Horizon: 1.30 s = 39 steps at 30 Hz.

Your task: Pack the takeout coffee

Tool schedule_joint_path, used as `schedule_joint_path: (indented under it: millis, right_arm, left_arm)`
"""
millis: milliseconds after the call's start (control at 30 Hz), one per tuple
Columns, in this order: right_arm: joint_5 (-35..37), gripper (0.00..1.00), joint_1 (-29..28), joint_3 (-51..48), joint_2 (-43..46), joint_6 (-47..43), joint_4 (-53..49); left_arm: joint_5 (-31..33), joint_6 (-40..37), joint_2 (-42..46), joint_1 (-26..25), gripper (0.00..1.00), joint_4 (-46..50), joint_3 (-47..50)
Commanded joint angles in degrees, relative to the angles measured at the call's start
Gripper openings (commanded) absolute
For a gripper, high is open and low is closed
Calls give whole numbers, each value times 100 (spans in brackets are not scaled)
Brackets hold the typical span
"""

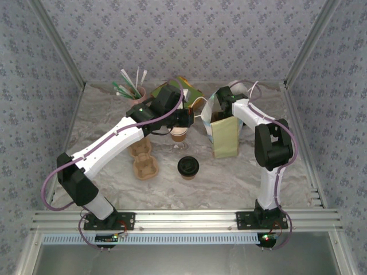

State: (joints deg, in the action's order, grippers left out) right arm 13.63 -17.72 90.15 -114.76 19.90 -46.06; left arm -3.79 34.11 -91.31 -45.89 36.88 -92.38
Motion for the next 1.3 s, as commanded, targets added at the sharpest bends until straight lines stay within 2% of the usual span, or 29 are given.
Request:
schedule_joint_path:
  millis: [0, 633, 1267]
  right_arm:
    - [-5, 0, 28, 24, 135, -33, -308]
    - [54, 0, -282, 106, 801, 202, -728]
    - [69, 0, -339, 55, 843, 277, -751]
  left_arm:
    - [-4, 21, -36, -36, 0, 57, -120]
    - [45, 30, -63, -42, 0, 39, -54]
    - [45, 25, -50, -34, 0, 47, -43]
